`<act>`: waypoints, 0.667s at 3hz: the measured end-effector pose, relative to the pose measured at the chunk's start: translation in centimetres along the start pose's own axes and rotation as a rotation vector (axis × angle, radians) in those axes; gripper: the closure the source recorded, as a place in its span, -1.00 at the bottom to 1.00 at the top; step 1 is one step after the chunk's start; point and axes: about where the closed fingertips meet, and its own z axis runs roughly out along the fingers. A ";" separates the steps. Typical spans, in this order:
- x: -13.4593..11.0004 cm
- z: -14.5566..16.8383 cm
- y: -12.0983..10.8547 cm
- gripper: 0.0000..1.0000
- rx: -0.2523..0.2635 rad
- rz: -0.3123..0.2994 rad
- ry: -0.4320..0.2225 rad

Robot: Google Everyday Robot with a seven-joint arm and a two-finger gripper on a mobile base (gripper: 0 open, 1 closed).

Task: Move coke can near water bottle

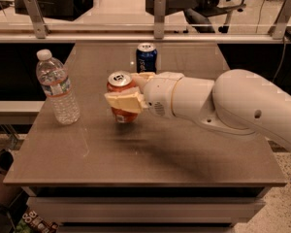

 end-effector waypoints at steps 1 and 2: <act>0.3 1.2 1.5 1.00 -0.043 -0.002 -0.003; 1.0 2.2 2.4 1.00 -0.073 -0.002 0.002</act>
Offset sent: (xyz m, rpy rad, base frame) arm -0.0092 0.0355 -0.0323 0.0028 0.0344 0.0966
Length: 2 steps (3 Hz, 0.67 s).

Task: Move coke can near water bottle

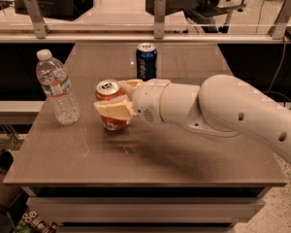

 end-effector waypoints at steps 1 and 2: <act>0.8 0.8 0.4 1.00 -0.033 0.016 -0.006; 1.0 1.6 0.4 1.00 -0.076 0.024 -0.017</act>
Offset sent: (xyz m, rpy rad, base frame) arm 0.0094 0.0164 -0.0202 0.0537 0.0493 0.1094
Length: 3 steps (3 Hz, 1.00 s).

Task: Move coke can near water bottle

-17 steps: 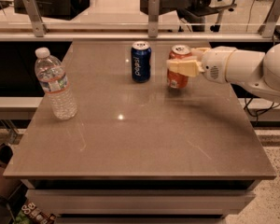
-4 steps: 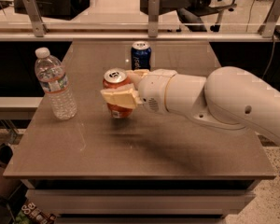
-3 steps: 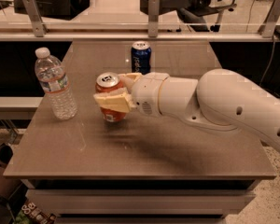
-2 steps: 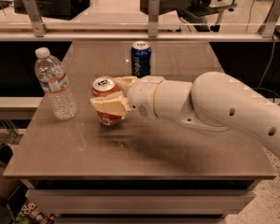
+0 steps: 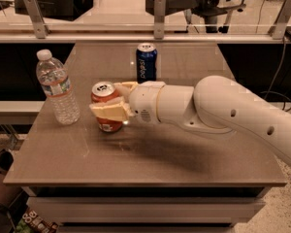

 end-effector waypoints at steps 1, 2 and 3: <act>-0.2 0.6 -0.1 1.00 -0.035 -0.010 0.003; -0.4 0.8 -0.5 0.65 -0.050 -0.007 0.000; -0.5 0.9 -0.3 0.19 -0.053 -0.009 0.001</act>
Offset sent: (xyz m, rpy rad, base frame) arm 0.0145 0.0021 0.0021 0.0091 0.0151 0.0590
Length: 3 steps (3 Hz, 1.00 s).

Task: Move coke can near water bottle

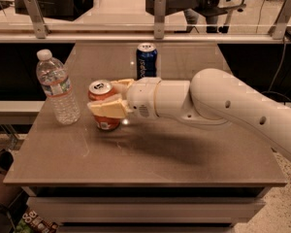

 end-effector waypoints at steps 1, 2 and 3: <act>-0.1 0.1 0.2 -0.26 -0.003 -0.002 0.000; -0.2 0.2 0.3 -0.74 -0.006 -0.005 0.001; -0.3 0.4 0.5 -1.00 -0.009 -0.007 0.001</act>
Offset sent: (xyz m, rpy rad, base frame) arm -0.0008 0.0016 0.0005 -0.0007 -0.0011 0.0029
